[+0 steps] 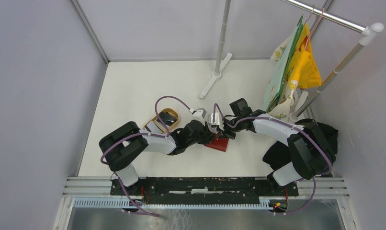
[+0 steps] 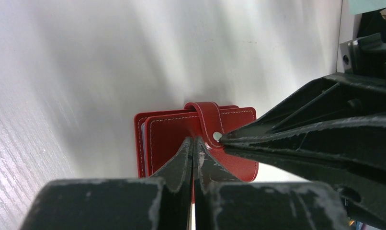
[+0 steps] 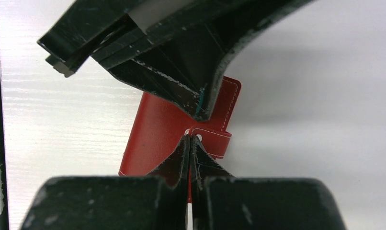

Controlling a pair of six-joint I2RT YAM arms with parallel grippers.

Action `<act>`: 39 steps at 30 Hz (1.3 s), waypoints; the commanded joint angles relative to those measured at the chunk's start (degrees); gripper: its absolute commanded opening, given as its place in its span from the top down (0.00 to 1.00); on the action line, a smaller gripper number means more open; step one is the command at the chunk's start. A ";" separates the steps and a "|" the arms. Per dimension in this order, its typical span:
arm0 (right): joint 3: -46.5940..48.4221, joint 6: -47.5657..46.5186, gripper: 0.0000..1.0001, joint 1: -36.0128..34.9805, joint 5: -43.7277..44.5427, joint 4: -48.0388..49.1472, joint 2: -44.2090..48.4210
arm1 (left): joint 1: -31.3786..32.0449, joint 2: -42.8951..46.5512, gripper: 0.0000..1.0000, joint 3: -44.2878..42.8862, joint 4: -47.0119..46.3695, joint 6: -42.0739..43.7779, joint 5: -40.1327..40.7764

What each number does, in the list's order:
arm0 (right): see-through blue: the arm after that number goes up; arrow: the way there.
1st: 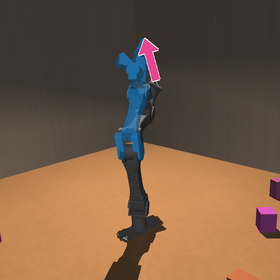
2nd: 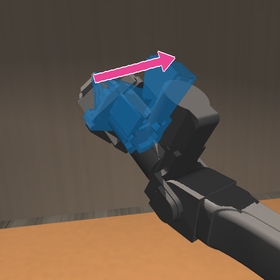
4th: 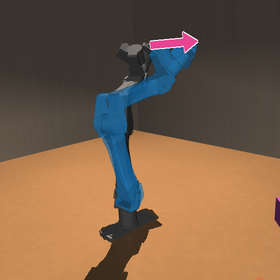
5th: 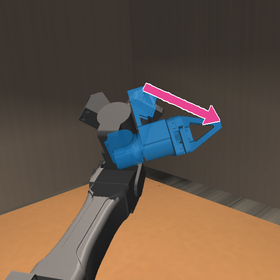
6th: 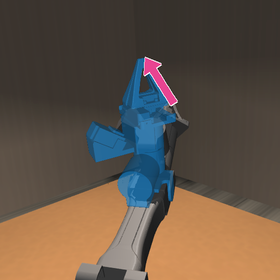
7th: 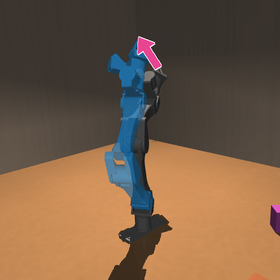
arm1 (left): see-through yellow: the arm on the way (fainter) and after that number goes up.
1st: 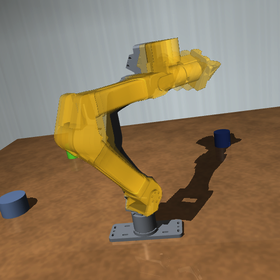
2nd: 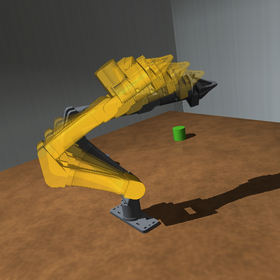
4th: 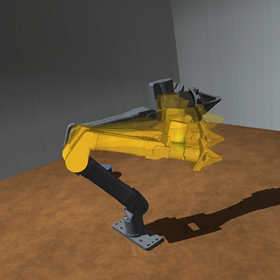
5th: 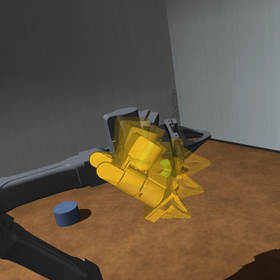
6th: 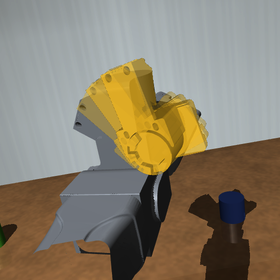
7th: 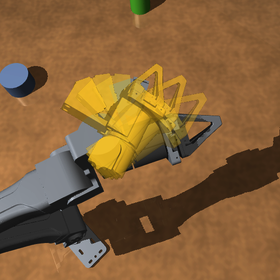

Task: Put the credit cards into the card holder
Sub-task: Close the card holder at the center of the board.

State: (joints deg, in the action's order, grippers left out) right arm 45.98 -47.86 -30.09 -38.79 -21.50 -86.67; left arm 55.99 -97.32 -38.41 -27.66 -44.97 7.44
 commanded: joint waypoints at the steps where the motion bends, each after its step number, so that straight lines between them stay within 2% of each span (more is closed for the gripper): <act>1: -0.10 2.94 1.00 1.99 -3.29 1.28 2.98 | 0.61 1.56 0.98 0.52 -0.73 4.58 0.56; 8: -0.71 1.92 1.00 1.97 -4.28 0.22 1.47 | 0.79 1.58 0.98 0.51 -0.68 4.80 0.62; 21: -1.20 1.72 1.00 -1.72 -0.88 1.15 0.30 | 0.87 1.38 0.98 0.33 -0.71 4.98 0.78; 39: -2.75 -0.98 1.00 -3.25 1.69 -0.74 0.56 | 0.84 1.77 0.98 0.46 -0.77 4.98 1.00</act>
State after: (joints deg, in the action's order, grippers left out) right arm 44.93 -47.46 -31.86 -38.09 -20.84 -86.21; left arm 56.60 -97.21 -38.37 -27.68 -42.96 7.40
